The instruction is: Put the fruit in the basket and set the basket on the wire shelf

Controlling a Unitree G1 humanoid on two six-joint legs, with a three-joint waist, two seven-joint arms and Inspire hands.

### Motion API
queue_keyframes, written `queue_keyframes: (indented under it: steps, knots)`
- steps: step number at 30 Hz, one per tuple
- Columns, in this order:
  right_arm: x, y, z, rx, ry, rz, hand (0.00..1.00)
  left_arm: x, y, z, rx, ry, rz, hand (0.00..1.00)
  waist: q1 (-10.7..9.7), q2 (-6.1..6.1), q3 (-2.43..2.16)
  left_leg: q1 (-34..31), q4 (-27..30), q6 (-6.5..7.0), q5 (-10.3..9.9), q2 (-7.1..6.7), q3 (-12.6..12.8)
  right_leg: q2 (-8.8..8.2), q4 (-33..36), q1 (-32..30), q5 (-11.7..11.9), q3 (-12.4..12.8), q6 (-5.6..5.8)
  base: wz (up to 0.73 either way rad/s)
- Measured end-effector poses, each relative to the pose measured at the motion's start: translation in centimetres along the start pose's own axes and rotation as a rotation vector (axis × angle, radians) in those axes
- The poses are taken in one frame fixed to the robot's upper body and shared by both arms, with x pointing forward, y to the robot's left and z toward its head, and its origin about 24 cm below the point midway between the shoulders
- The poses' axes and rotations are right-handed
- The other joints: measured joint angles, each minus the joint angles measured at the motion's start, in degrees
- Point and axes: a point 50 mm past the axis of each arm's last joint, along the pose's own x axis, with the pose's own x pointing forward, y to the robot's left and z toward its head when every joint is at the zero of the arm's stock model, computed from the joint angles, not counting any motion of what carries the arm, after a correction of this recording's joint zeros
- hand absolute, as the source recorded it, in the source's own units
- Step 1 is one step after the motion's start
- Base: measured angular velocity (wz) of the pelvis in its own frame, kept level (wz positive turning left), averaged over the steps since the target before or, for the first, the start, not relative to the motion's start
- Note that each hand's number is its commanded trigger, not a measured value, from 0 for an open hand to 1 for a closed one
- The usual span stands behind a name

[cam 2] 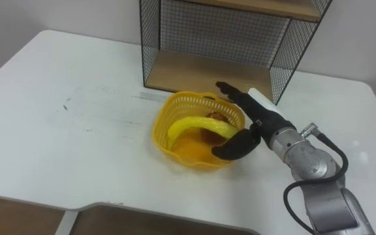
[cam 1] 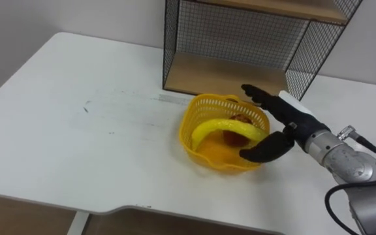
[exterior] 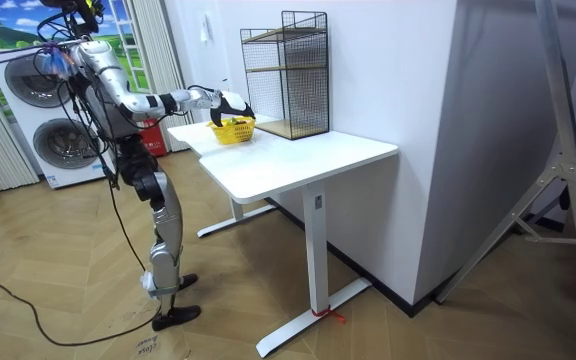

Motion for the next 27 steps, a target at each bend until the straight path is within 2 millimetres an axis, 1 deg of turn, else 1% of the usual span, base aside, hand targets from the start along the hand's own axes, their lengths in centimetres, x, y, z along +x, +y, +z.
queue_keyframes:
  steps: [4,5,8,9,11,13,16,18,23,27]
  knots:
    - [0.0,-0.1,0.0,0.001,0.0,-0.003,0.0,0.0,0.0,-0.1,-0.001,0.002,0.0,0.0,-0.3,-0.08,-0.04,0.0,-0.1,0.0,0.0,-0.01,0.0,0.0,0.0,0.0,0.0,0.0,0.0,0.0]
    - [0.0,-0.1,0.0,0.003,-0.001,-0.006,0.0,0.0,0.0,-0.1,0.0,0.002,0.0,0.0,-0.5,-0.27,-0.17,-0.1,-0.1,0.0,0.0,0.0,0.0,0.0,0.0,0.1,0.0,0.2,0.0,0.0]
    - [-0.3,-0.9,-0.1,0.03,-0.006,-0.039,0.0,0.0,-0.1,-0.3,-0.002,0.007,-0.002,0.0,-0.4,-0.22,-0.14,0.0,-0.2,0.0,0.0,0.0,0.3,-0.01,0.0,0.2,0.0,0.9,0.0,-0.03]
    - [-0.4,-1.3,-0.1,0.04,-0.01,-0.061,0.0,-0.1,-0.1,-0.5,-0.001,0.014,-0.003,0.0,-0.5,0.02,0.03,-0.1,-0.4,0.0,0.0,0.0,0.3,-0.02,0.0,0.2,0.0,0.9,0.0,-0.04]
    - [-0.6,-1.9,0.1,0.074,-0.032,-0.092,0.0,-0.1,-0.2,-1.0,-0.002,0.023,-0.005,0.0,-0.7,0.09,0.08,0.0,-0.4,0.01,0.0,0.0,0.4,-0.02,0.0,0.3,0.0,0.7,0.0,0.0]
    - [-0.8,-2.4,0.6,0.1,-0.062,-0.127,0.0,-0.2,-0.3,-1.4,-0.008,0.032,-0.006,0.0,-1.4,0.19,0.13,0.0,-0.4,0.0,0.0,0.02,0.3,0.0,0.0,0.3,0.0,0.7,0.0,0.0]
    - [-1.0,-2.7,0.6,0.141,-0.079,-0.164,0.0,-0.3,-0.4,-2.2,-0.006,0.05,-0.008,0.0,-1.8,0.29,0.12,0.0,-0.4,-0.01,0.0,0.02,0.3,0.01,0.0,0.3,0.0,0.8,0.0,0.0]
    - [-1.3,-2.9,0.2,0.185,-0.078,-0.187,0.0,-0.4,-0.4,-2.6,-0.009,0.06,-0.007,0.0,-1.8,0.41,0.06,0.0,-0.4,0.0,0.0,0.01,0.3,-0.02,0.0,0.3,0.0,0.8,0.0,0.0]
    - [-1.7,-3.5,-0.1,0.245,-0.085,-0.237,0.0,-0.5,-0.3,-3.1,-0.045,0.069,0.002,0.0,-2.9,0.55,-0.07,-0.1,-0.1,0.02,0.0,0.03,0.5,-0.06,0.1,-0.1,0.0,1.0,0.01,0.0]
    - [-2.0,-4.0,-0.4,0.329,-0.103,-0.292,0.0,-0.4,-0.3,-3.0,-0.054,0.065,0.005,0.0,-3.3,1.1,-0.13,0.1,0.0,0.02,0.0,0.17,1.0,-0.03,0.2,-0.3,0.0,1.3,0.02,-0.05]
